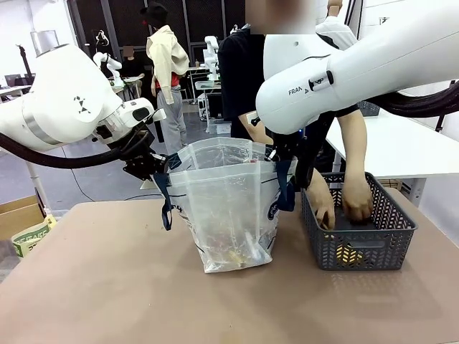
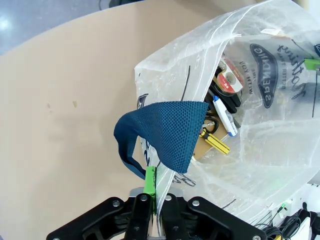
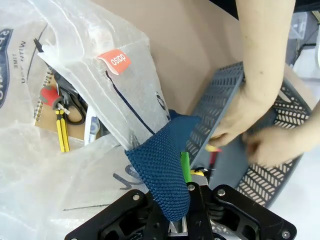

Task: Transfer purchased items from the store into the shopping bag.
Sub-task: Move the Reusable shopping bag to the right side of the table.

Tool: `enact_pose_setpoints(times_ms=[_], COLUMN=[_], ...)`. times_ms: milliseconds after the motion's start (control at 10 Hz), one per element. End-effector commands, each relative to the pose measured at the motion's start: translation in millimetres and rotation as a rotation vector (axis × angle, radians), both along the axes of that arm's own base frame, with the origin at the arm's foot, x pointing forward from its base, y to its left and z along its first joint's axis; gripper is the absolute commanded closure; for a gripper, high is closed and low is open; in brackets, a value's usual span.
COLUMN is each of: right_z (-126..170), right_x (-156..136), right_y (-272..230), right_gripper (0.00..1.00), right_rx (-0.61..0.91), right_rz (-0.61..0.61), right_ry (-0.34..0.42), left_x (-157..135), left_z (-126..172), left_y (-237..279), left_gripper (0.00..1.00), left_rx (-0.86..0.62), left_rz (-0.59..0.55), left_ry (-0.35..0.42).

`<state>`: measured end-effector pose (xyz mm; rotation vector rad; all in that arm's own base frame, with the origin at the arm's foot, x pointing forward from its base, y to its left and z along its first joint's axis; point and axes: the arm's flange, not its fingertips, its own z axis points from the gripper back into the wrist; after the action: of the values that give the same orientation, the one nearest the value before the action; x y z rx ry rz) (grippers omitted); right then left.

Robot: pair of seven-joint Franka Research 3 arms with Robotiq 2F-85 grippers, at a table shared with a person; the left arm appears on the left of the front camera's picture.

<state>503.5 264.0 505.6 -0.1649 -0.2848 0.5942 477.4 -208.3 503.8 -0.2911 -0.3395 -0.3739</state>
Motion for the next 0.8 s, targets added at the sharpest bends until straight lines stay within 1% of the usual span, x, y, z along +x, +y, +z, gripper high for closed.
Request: enact_pose_setpoints(times_ms=[0,700], right_z=[1.4,1.4], right_x=[-0.1,-0.1], right_y=[-0.4,-0.4], right_gripper=[1.00,1.00], right_rx=[-0.002,-0.002], right_rz=[0.002,0.002], right_ry=[-0.005,-0.005], left_x=[0.2,0.2], left_z=[-0.9,-0.9], left_y=[1.5,1.5], left_gripper=[1.00,1.00], left_rx=[0.000,0.000], left_rz=[0.004,0.004], left_ry=[-0.003,-0.003])
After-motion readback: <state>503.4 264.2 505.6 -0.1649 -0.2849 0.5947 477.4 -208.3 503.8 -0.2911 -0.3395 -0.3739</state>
